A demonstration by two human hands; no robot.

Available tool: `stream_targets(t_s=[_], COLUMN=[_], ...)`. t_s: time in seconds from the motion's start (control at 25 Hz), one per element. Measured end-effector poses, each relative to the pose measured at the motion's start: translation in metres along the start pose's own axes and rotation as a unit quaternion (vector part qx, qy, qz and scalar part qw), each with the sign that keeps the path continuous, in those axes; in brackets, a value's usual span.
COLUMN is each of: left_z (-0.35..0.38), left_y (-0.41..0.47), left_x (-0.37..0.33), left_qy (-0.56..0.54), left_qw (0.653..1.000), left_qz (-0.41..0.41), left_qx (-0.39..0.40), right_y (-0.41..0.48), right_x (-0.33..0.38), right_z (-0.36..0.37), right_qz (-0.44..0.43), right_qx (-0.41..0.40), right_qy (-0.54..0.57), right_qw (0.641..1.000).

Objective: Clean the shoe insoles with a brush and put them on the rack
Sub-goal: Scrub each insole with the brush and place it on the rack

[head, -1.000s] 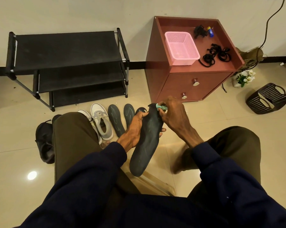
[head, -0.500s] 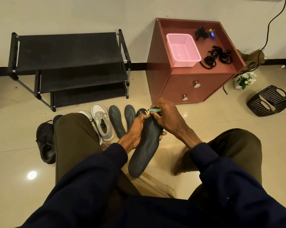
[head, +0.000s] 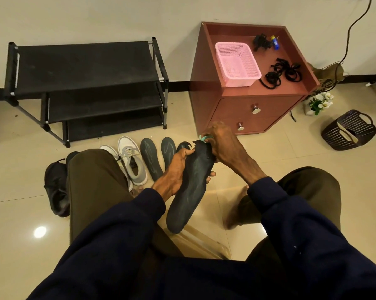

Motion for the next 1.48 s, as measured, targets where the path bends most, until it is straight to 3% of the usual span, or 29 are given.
stream_targets(t_s=[0.12,0.4,0.52,0.84,1.04,1.24,1.28,1.4,1.48], left_z=[-0.001,0.000,0.001,-0.004,0.004,-0.010,-0.011,-0.002,-0.001], left_y=[-0.001,0.000,-0.003,-0.004,-0.008,-0.005,-0.005,-0.005,-0.009], left_x=[-0.008,-0.004,-0.004,-0.010,-0.012,-0.015,-0.015,-0.013,-0.014], left_qy=[-0.025,-0.004,-0.011,0.023,-0.002,0.026,0.028,0.007,0.012], left_qw=[0.999,1.000,1.000,0.995,0.998,0.992,0.991,0.996,0.995], left_qz=[0.023,0.014,0.010,0.048,0.037,0.072,0.071,0.040,0.040], left_qx=[0.024,0.007,-0.022,-0.079,-0.050,-0.103,-0.108,-0.084,-0.093], right_y=[-0.019,-0.036,-0.020,-0.048,-0.028,-0.052,-0.050,-0.035,-0.036], right_x=[-0.023,-0.031,-0.013,0.012,-0.009,0.022,0.019,-0.003,-0.002], right_z=[0.001,-0.008,-0.011,0.013,0.000,0.029,0.028,0.012,0.012], right_qz=[0.063,0.089,0.008,-0.020,0.068,-0.046,-0.045,0.021,0.029], right_qx=[-0.009,-0.133,-0.095,0.018,-0.136,0.020,0.019,-0.101,-0.128], right_qy=[0.016,0.069,0.061,0.051,0.030,0.104,0.093,0.032,0.039], right_qw=[0.998,0.985,0.994,0.998,0.988,0.993,0.994,0.994,0.991])
Point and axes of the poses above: each hand's wrist, its own y-axis towards the middle knuckle, its own z-axis out of the palm, x = y × z, the point moved 6 cm from there along y, towards the middle knuckle, and after that the axes turned 6 degrees about -x, right-handed, at the moved point
